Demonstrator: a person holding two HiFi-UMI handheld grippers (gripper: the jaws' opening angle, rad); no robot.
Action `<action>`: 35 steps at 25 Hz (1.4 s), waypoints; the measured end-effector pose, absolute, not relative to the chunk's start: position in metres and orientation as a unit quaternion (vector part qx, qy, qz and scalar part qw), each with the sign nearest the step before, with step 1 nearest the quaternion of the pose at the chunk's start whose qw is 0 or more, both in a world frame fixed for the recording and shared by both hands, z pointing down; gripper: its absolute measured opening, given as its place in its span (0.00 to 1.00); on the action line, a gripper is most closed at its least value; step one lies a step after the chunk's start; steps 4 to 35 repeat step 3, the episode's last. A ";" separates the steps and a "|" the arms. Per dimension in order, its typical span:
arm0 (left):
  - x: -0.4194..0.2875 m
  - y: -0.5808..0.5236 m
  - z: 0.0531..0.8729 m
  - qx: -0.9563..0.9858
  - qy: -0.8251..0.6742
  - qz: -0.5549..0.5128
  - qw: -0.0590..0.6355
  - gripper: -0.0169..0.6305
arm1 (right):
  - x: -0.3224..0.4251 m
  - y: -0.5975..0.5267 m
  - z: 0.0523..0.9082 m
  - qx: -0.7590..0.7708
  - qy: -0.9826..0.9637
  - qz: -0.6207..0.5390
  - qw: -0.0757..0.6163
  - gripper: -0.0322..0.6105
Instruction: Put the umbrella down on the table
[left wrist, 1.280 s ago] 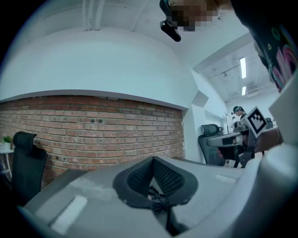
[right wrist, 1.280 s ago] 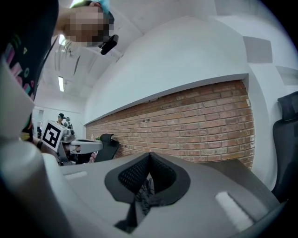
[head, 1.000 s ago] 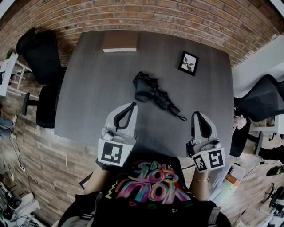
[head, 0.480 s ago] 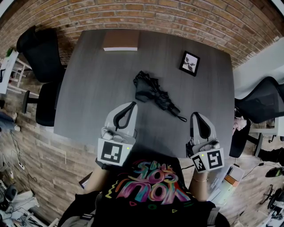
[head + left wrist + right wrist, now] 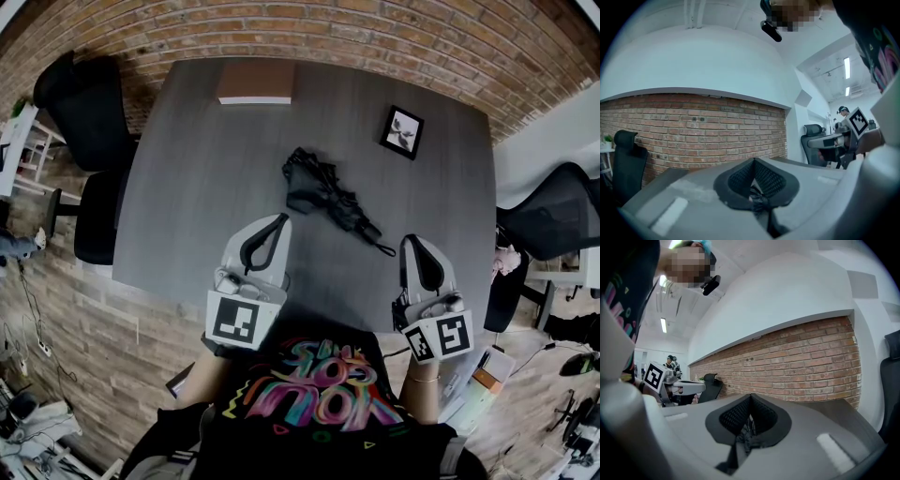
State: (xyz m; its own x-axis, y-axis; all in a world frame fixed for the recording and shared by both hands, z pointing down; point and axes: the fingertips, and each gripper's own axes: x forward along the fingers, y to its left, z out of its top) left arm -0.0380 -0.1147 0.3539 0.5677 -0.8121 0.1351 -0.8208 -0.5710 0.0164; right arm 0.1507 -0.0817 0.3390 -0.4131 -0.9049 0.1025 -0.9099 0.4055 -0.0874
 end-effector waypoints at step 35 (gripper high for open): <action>-0.039 -0.114 0.355 0.884 -0.462 0.058 0.042 0.03 | 0.149 -0.082 0.339 0.542 -0.838 0.065 0.019 0.05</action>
